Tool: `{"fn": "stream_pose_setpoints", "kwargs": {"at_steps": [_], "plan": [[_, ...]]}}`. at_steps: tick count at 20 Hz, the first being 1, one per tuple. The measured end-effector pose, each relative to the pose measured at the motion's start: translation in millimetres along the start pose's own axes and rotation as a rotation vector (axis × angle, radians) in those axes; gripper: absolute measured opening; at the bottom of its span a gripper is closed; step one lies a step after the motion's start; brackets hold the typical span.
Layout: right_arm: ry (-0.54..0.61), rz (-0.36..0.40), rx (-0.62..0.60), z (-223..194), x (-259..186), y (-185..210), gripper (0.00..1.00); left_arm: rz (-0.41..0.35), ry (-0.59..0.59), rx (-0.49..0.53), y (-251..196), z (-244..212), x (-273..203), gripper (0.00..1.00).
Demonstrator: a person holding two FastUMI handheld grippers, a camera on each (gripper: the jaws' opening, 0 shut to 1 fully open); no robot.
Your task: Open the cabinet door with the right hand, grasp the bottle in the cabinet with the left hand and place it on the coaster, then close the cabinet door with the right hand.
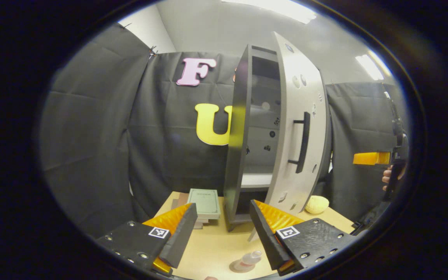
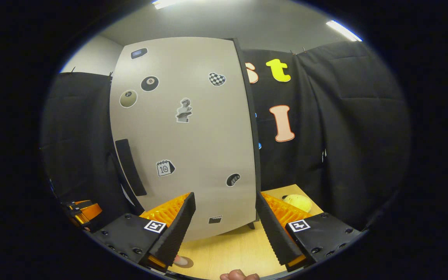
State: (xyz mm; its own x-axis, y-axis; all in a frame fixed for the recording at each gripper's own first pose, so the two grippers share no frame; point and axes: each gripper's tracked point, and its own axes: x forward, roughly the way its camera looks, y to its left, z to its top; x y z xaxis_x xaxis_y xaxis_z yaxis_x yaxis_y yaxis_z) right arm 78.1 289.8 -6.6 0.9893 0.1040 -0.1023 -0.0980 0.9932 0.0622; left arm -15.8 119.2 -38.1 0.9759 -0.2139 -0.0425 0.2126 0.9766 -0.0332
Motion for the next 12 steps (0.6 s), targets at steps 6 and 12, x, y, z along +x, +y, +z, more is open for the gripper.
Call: {"fn": "stream_pose_setpoints", "kwargs": {"at_steps": [6,12], "plan": [[-0.027,0.006,0.016,14,-4,-47,0.98,0.014,-0.054,0.029,-42,46,1,0.84],[-0.067,0.034,-0.029,33,-4,-83,0.98,0.06,-0.088,0.022,-78,81,-13,0.82]]}}
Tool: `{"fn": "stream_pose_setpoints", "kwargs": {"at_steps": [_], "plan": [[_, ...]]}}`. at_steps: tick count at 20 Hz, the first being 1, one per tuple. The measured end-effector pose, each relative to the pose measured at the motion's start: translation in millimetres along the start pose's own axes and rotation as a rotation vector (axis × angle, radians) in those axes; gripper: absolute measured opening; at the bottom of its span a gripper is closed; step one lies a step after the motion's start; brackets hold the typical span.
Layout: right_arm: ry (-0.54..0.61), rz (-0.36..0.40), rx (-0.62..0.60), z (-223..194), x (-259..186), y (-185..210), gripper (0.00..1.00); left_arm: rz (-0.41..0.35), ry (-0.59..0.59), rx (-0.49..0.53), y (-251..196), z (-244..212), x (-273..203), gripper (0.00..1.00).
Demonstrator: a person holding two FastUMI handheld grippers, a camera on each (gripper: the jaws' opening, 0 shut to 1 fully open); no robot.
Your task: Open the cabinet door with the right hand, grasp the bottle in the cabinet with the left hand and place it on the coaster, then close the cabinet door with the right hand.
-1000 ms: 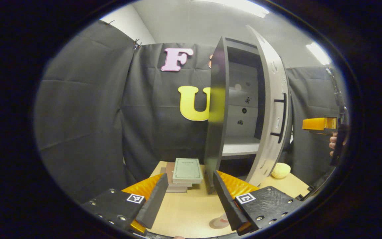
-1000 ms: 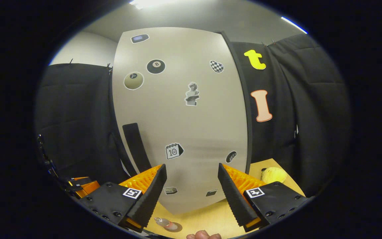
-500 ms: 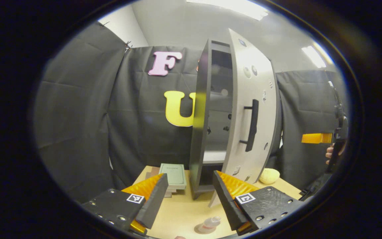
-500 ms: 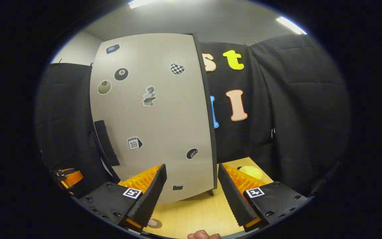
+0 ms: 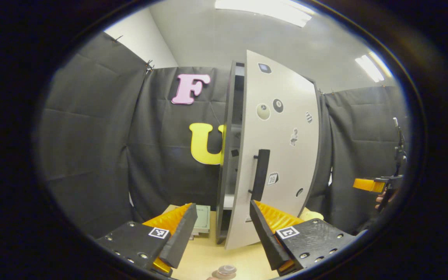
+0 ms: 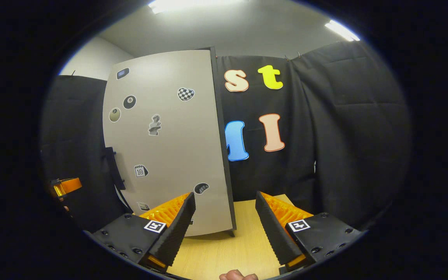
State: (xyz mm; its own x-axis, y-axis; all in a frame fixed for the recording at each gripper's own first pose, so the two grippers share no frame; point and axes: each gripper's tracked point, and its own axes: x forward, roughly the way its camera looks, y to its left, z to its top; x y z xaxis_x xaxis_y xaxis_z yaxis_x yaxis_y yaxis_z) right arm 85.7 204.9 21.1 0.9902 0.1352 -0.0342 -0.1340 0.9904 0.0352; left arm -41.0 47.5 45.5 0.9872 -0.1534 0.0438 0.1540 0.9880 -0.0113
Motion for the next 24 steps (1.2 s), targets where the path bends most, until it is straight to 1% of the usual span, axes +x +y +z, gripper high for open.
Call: {"fn": "stream_pose_setpoints", "kwargs": {"at_steps": [1,5,8,9,13,15,18,19,22,23,24], "plan": [[-0.003,0.011,0.003,3,0,-3,0.98,0.004,-0.004,0.011,-5,3,-1,0.84],[-0.015,0.04,0.005,10,2,-16,0.98,0.018,-0.031,0.051,-26,10,-5,0.82],[0.017,0.075,-0.04,1,4,-19,0.98,0.012,-0.043,0.022,-44,11,-8,0.84],[0.017,0.096,-0.056,3,2,-20,0.98,0.013,-0.049,0.02,-48,14,-7,0.82],[-0.006,0.15,-0.064,6,-6,-18,0.98,0.069,-0.03,0.004,-58,14,-12,0.82],[-0.021,0.165,-0.061,13,-9,-17,0.98,0.08,-0.026,-0.013,-72,17,-17,0.84],[-0.039,0.193,-0.038,23,-11,-11,0.98,0.055,-0.012,-0.026,-89,21,-19,0.82],[-0.048,0.186,-0.044,25,-10,-11,0.98,0.036,-0.02,-0.028,-93,24,-16,0.84],[-0.061,0.15,-0.085,25,-6,-12,0.98,0.022,-0.022,-0.011,-86,25,-11,0.84],[-0.059,0.142,-0.083,24,-6,-10,0.98,0.014,-0.027,-0.008,-85,26,-9,0.86],[-0.062,0.135,-0.079,23,-5,-9,0.98,0.005,-0.03,-0.009,-84,26,-8,0.82]]}}
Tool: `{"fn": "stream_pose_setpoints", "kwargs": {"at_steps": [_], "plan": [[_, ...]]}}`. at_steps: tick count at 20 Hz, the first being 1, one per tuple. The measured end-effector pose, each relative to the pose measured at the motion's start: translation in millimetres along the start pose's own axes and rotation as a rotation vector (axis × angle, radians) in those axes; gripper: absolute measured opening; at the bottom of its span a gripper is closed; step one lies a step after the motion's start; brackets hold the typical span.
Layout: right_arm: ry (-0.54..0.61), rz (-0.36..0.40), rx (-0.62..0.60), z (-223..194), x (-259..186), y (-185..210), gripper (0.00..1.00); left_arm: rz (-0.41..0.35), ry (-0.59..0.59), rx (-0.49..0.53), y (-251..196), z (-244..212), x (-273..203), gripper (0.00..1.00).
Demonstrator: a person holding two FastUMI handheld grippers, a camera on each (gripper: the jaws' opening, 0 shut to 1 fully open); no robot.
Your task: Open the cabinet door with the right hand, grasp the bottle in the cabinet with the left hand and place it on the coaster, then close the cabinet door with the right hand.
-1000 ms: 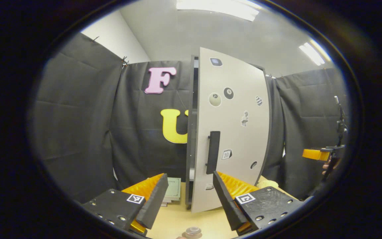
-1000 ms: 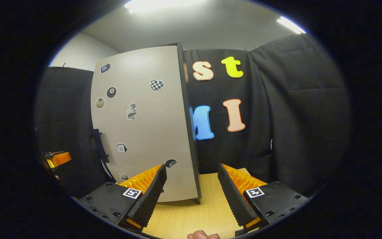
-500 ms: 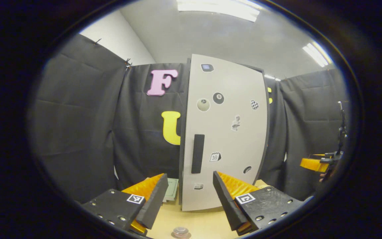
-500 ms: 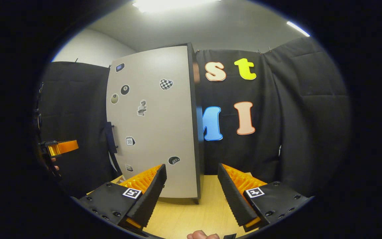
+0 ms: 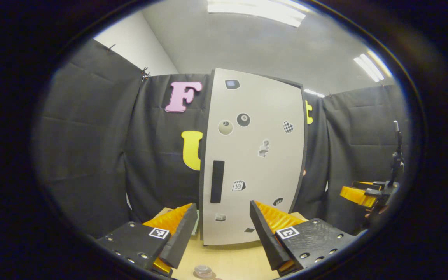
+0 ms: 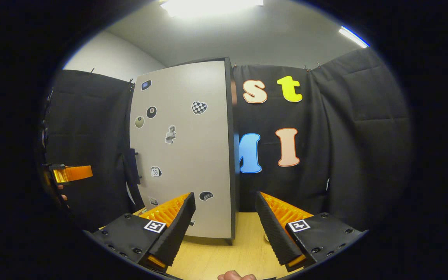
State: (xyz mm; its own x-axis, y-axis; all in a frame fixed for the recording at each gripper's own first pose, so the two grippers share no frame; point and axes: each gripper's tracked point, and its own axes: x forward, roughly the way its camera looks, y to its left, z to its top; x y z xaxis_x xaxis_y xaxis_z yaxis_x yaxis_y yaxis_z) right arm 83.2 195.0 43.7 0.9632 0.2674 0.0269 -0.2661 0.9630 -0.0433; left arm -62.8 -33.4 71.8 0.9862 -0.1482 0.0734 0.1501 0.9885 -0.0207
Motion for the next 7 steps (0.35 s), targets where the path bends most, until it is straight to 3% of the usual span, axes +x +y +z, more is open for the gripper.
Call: {"fn": "stream_pose_setpoints", "kwargs": {"at_steps": [7], "plan": [[0.041,-0.052,0.013,-25,14,9,0.98,-0.039,0.006,-0.011,30,-23,11,0.82]]}}
